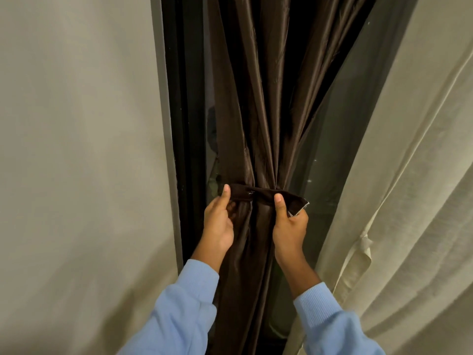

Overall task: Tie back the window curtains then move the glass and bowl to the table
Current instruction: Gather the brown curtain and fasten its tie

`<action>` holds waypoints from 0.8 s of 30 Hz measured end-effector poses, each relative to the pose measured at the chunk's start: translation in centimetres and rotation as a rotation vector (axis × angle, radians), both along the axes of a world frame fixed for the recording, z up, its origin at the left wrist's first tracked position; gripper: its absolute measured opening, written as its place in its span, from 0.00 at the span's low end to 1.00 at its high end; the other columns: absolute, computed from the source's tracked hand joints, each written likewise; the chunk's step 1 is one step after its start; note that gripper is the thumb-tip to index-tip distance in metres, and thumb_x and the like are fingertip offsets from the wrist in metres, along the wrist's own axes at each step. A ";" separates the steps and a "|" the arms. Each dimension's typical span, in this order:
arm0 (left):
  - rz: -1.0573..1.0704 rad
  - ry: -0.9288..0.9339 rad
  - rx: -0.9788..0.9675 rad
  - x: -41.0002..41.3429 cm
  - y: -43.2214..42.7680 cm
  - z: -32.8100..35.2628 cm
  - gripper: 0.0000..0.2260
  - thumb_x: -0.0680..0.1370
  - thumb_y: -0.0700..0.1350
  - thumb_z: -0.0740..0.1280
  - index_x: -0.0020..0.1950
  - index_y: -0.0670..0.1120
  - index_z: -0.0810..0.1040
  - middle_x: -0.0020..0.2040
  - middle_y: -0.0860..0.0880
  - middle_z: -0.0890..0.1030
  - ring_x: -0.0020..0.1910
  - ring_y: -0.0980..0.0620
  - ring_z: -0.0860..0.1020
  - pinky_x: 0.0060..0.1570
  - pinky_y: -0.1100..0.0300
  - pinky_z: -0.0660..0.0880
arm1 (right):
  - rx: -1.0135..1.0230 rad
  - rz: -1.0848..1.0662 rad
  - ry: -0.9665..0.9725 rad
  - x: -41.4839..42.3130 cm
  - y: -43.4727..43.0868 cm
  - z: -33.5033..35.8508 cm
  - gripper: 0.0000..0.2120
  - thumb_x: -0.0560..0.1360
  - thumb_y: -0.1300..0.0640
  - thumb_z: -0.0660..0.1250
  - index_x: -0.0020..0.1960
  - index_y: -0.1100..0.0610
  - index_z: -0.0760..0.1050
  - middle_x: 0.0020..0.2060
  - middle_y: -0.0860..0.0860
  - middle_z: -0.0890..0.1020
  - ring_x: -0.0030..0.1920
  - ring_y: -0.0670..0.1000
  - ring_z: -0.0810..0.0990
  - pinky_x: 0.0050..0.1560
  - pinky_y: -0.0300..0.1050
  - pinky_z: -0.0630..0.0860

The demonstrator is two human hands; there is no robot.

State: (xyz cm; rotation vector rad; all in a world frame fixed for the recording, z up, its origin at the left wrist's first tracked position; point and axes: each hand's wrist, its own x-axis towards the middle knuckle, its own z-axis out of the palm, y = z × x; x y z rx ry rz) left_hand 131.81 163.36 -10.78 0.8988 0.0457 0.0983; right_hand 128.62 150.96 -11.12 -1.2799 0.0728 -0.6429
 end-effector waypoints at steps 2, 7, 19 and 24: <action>-0.006 -0.042 -0.037 0.8 0.0 0.4 0.16 0.78 0.50 0.66 0.61 0.43 0.78 0.56 0.45 0.83 0.57 0.48 0.80 0.63 0.50 0.72 | -0.008 0.015 -0.010 -0.1 0.0 0.1 0.09 0.78 0.51 0.67 0.53 0.56 0.77 0.43 0.47 0.83 0.44 0.40 0.82 0.50 0.39 0.79; 0.014 0.013 0.021 2.0 -1.3 1.8 0.13 0.81 0.49 0.61 0.59 0.44 0.78 0.54 0.43 0.83 0.55 0.45 0.80 0.58 0.49 0.76 | -0.075 0.082 -0.032 -0.1 0.7 0.1 0.16 0.80 0.52 0.65 0.47 0.66 0.77 0.42 0.64 0.82 0.42 0.55 0.83 0.47 0.47 0.78; -0.349 0.260 0.321 2.4 -2.0 4.2 0.17 0.80 0.50 0.60 0.43 0.40 0.81 0.37 0.40 0.82 0.35 0.44 0.81 0.40 0.54 0.77 | -0.147 0.223 -0.039 -1.2 0.8 1.0 0.10 0.81 0.55 0.64 0.55 0.57 0.81 0.49 0.53 0.86 0.54 0.52 0.84 0.60 0.54 0.78; -0.327 0.234 0.313 3.1 -1.1 2.8 0.20 0.80 0.49 0.59 0.40 0.39 0.85 0.41 0.38 0.84 0.37 0.45 0.83 0.33 0.59 0.80 | -0.130 0.179 -0.069 -1.9 1.3 1.0 0.07 0.79 0.56 0.67 0.53 0.56 0.81 0.45 0.46 0.86 0.49 0.44 0.84 0.49 0.36 0.79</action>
